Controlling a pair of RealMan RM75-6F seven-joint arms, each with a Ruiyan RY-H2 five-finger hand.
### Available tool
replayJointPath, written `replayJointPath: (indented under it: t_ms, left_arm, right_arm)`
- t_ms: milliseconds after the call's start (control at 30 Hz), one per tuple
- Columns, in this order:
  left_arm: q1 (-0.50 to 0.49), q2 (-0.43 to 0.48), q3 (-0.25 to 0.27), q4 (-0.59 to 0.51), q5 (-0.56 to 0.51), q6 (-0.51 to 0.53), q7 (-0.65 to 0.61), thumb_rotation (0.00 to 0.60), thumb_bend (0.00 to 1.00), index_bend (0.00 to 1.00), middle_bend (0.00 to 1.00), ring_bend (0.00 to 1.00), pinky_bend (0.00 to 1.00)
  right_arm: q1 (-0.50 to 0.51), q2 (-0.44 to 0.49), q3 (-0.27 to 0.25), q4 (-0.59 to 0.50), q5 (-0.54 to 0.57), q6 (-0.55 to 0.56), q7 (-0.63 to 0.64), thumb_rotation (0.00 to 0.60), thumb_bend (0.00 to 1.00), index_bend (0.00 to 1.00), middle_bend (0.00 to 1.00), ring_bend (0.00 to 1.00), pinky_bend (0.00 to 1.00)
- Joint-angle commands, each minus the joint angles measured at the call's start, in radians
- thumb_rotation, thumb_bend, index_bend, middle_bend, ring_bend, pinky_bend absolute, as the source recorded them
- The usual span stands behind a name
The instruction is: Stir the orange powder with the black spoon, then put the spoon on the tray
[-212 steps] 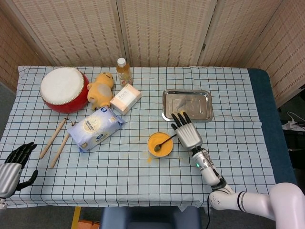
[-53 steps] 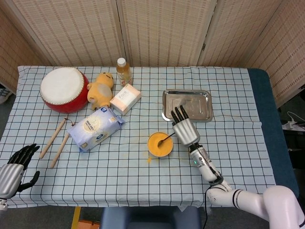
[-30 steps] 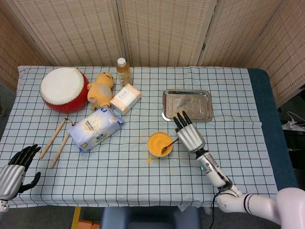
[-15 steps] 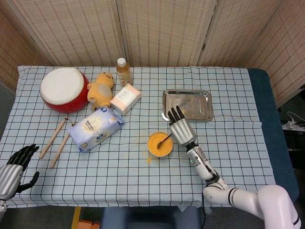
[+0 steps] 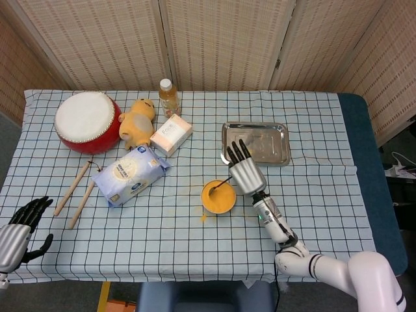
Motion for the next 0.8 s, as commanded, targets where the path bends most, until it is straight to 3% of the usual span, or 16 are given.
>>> replayJointPath:
  t_ms: [33, 233, 533, 800]
  left_arm:
    - [0.000, 0.000, 0.000, 0.003, 0.000, 0.000, -0.002, 0.600, 0.46, 0.00, 0.02, 0.00, 0.12]
    - [0.001, 0.001, 0.000, 0.004, -0.001, 0.000, -0.005, 0.600, 0.46, 0.00, 0.02, 0.00, 0.12]
    - [0.001, -0.003, 0.003, 0.000, 0.001, -0.003, 0.009, 0.600, 0.46, 0.00, 0.02, 0.00, 0.12]
    - [0.000, -0.004, 0.004, -0.006, 0.003, -0.004, 0.019, 0.600, 0.46, 0.00, 0.02, 0.00, 0.12]
  right_arm:
    - [0.019, -0.028, 0.005, 0.038, 0.013, -0.028, -0.010, 0.600, 0.55, 0.81, 0.13, 0.00, 0.05]
    - [0.020, -0.040, -0.015, 0.063, 0.013, -0.052, -0.013, 0.600, 0.55, 0.82, 0.13, 0.00, 0.05]
    - [-0.037, 0.074, -0.061, -0.105, 0.006, -0.024, -0.068, 0.600, 0.55, 0.83, 0.13, 0.00, 0.05]
    - [-0.059, 0.132, -0.056, -0.213, 0.023, -0.002, -0.089, 0.600, 0.55, 0.83, 0.13, 0.00, 0.05]
